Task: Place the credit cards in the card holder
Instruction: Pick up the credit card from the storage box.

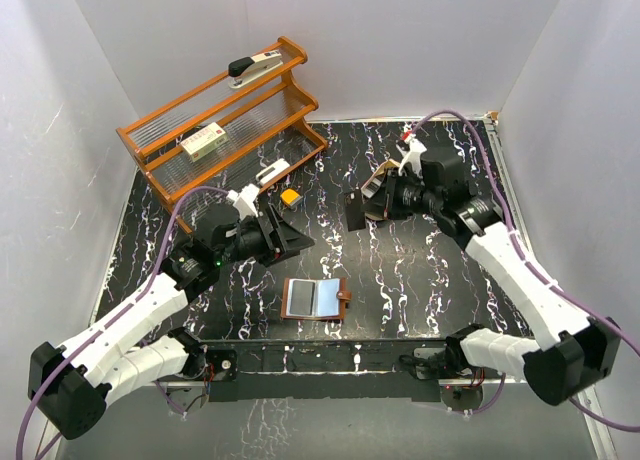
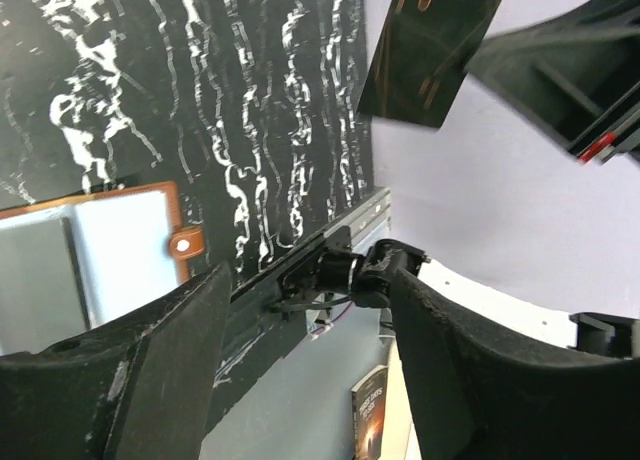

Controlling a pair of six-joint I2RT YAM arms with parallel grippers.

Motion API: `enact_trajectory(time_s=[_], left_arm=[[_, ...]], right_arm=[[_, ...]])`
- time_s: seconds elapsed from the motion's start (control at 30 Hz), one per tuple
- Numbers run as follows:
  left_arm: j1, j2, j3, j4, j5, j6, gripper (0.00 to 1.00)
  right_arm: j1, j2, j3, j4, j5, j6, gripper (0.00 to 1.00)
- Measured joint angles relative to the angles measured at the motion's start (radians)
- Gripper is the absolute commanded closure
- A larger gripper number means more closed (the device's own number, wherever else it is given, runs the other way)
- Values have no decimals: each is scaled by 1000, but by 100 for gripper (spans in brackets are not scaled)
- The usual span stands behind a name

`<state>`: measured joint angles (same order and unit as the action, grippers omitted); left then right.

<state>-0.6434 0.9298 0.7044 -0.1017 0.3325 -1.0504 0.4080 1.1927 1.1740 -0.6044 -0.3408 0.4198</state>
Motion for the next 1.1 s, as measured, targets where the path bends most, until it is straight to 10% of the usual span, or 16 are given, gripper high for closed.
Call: enact_trajectory(time_s=[0.57,0.83,0.97,1.1], left_arm=[[0,88,0,337,100,-101,40],[0,129,-6,470,147,-159,62],[0,130,-13,492,155,-176,100],[0,128,-16,505,154,-185,100]], right_arm=[[30,-255,-369,455,-351,519,100],[37,-252,-388,527,-381,572,100],[42,-250,-391,538,-385,580,100],[41,-249,-415,542,-382,582,100]])
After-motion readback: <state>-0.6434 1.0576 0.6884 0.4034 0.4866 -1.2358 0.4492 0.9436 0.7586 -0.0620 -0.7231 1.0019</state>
